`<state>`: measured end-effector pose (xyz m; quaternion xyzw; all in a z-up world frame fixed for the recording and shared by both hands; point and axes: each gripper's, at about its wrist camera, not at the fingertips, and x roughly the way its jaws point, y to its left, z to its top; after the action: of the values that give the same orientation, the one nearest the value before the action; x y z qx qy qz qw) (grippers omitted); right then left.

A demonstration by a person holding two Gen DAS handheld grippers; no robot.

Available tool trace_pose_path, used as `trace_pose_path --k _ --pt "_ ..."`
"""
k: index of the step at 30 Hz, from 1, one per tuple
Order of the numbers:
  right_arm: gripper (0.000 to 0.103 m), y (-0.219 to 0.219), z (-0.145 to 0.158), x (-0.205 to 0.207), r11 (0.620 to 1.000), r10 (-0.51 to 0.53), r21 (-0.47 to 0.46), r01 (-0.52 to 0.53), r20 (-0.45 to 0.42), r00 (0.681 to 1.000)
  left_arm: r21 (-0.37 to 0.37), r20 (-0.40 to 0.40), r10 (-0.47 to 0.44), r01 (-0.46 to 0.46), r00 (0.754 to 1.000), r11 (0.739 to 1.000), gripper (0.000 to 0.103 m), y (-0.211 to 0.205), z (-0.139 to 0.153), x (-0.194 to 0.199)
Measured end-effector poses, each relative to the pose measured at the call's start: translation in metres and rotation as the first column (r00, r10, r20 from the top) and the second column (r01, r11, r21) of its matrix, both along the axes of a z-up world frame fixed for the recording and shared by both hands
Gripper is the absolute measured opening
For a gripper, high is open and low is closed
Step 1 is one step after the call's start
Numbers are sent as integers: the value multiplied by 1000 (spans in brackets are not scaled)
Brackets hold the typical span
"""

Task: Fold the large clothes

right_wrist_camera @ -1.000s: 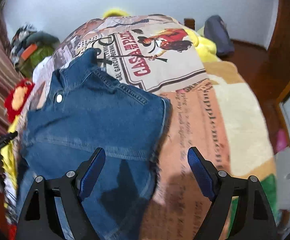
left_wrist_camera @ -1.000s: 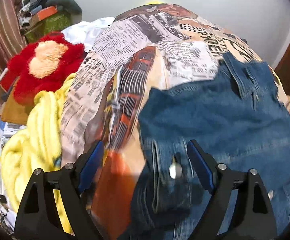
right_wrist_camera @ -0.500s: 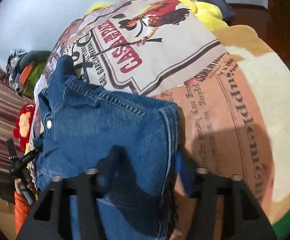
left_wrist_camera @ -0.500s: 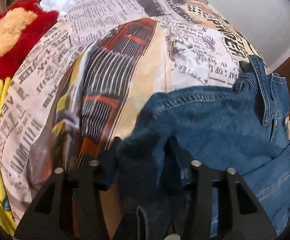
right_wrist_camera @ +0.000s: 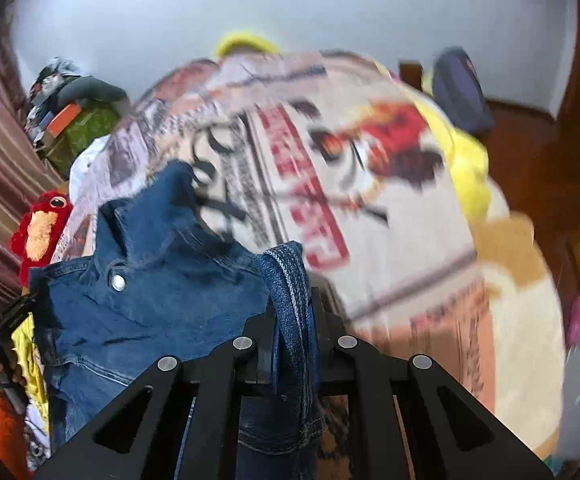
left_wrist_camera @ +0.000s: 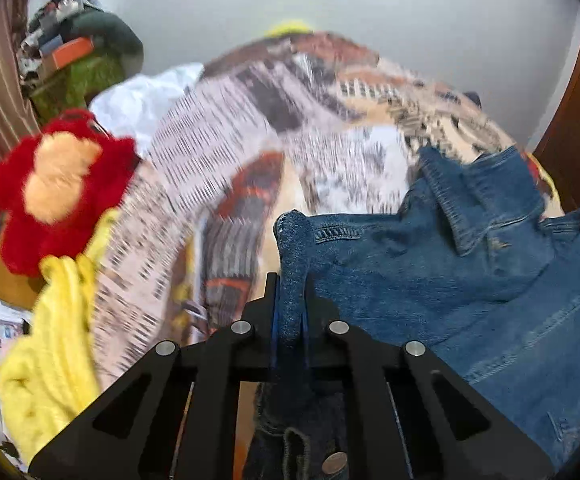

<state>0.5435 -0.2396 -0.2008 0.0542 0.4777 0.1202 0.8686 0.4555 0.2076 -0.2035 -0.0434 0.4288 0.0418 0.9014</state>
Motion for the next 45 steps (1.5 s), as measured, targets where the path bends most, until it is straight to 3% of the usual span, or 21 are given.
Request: trace_pose_path --k 4,8,14,20,23,25,27,29,35,41,45 --pt "8 21 25 17 999 34 -18 -33 66 997 -29 48 26 -24 998 999 8 13 22 -2" --pt "8 34 21 40 999 31 -29 -29 59 998 -3 10 65 -65 998 998 8 30 9 15" --pt "9 40 -27 60 994 19 -107 -18 6 1000 -45 -62 108 -111 992 993 8 51 -30 28" --pt "12 31 -69 69 990 29 -134 -34 -46 999 -2 -151 127 -129 980 992 19 52 -65 46" --pt "29 33 -74 66 979 41 -197 -44 -19 999 6 -166 136 -137 977 990 23 52 -77 49" --pt "70 39 -74 61 945 34 -328 -22 29 999 17 -158 143 -143 977 990 24 49 -81 48" --pt "74 40 -74 57 920 49 -391 -19 65 997 48 -148 148 -143 978 989 25 43 -85 46" --pt "74 36 -72 54 926 50 -376 -27 52 997 76 -149 149 -139 978 987 25 39 -84 44" --pt "74 24 -49 38 953 10 -303 -8 4 1000 30 -185 172 -169 968 985 26 43 -70 34" --pt "74 25 -3 -3 964 44 -265 -30 47 998 108 -143 141 -127 980 986 28 25 -28 8" --pt "81 32 29 -30 963 79 -263 -58 71 994 108 -78 108 -99 991 989 49 11 16 -21"
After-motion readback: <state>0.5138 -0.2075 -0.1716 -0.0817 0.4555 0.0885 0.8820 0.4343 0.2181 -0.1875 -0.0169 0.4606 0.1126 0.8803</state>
